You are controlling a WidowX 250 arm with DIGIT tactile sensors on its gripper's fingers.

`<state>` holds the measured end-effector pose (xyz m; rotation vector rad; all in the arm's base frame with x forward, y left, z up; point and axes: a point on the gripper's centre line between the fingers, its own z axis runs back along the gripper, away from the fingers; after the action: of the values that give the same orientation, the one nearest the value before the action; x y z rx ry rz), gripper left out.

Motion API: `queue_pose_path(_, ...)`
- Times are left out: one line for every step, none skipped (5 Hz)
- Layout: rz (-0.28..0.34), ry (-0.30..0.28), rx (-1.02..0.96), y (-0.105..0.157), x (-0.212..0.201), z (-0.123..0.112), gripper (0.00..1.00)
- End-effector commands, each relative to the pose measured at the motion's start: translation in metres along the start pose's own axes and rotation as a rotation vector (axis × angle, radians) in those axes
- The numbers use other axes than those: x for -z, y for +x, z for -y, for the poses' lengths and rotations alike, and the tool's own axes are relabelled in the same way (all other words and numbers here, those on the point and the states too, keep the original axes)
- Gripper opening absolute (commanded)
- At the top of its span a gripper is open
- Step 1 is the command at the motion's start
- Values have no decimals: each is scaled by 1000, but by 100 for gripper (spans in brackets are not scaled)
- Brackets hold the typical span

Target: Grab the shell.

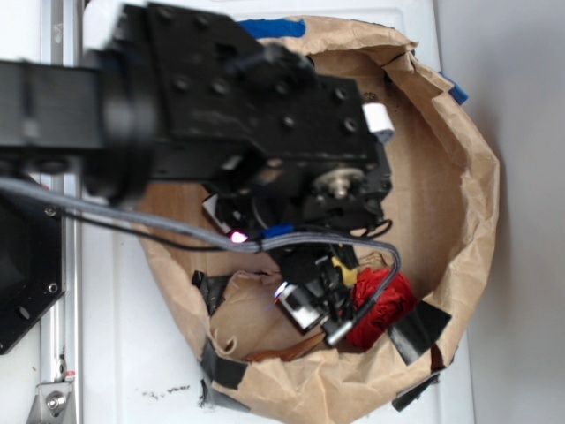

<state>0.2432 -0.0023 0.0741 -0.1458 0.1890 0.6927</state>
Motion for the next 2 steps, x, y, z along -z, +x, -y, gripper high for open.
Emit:
queue_pose_path(58,52,-17,7,8,2,100)
queue_pose_path(28,14,32,-11,12,12,100)
